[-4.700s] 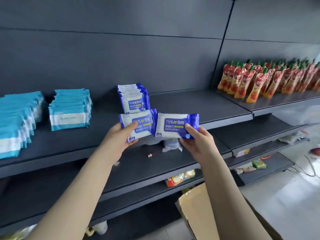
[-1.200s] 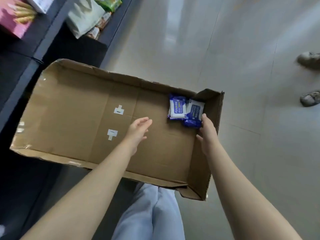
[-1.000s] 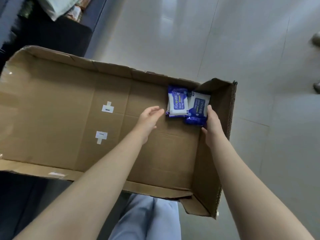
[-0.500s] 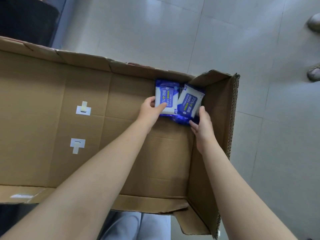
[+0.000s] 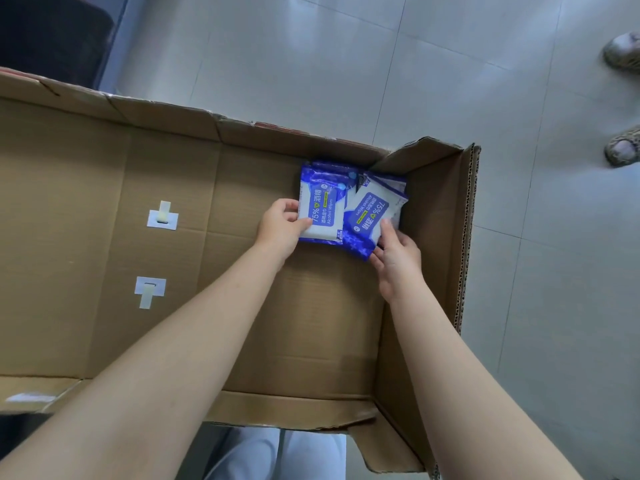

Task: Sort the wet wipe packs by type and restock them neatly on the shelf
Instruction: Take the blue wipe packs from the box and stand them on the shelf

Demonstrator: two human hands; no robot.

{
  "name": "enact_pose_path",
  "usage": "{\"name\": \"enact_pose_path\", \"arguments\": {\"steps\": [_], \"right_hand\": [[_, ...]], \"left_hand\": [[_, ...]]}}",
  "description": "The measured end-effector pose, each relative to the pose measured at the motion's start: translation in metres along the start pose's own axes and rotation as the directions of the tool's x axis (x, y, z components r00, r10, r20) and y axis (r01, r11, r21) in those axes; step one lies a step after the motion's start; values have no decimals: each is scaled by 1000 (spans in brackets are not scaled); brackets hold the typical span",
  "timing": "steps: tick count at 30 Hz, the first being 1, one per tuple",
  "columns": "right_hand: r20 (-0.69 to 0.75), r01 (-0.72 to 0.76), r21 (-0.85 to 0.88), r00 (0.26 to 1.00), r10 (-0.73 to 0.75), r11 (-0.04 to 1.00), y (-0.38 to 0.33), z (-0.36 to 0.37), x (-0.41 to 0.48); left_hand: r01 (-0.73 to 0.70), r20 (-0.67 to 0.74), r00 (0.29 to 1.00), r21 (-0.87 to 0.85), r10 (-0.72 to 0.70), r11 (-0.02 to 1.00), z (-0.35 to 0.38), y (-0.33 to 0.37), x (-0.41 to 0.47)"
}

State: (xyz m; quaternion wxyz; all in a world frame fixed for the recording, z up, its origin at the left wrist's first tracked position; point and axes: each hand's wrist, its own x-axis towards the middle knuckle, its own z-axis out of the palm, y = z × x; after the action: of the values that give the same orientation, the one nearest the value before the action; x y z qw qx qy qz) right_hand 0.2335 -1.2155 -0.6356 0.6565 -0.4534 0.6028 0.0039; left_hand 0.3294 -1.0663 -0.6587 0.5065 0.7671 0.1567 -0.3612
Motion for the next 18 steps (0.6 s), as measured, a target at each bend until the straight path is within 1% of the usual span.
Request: {"name": "enact_pose_path", "arguments": {"steps": [2,5,8,11,14,16,18], "right_hand": [[1,-1,9,1000,1,1000,3,2,-2],[8,35,-31,999,-35,999,4,2,-10],[61,138,-33,989,-136,990,-3,-5,-28],[168,264,-52,953,-252,963,-28,-16,-67],[292,357,-41,898,-330,933,-71,-28,-136],[369,391,-28,860,-354,920,-101,-35,-192],[438,407,0,821,-366,913,-128,-41,-250]], "left_hand": [[-2,14,1000,-19,3,1000,-2,-3,-4],[-26,1,1000,-80,26,996,-8,-5,-16],[-65,-37,998,-172,59,983,-22,3,-42],[-90,-67,995,-295,73,951,-46,24,-88],[-127,-123,989,-445,79,886,-79,60,-159],[-152,-175,983,-564,63,812,-105,89,-219],[-198,-222,973,-643,68,740,-133,116,-282]]}}
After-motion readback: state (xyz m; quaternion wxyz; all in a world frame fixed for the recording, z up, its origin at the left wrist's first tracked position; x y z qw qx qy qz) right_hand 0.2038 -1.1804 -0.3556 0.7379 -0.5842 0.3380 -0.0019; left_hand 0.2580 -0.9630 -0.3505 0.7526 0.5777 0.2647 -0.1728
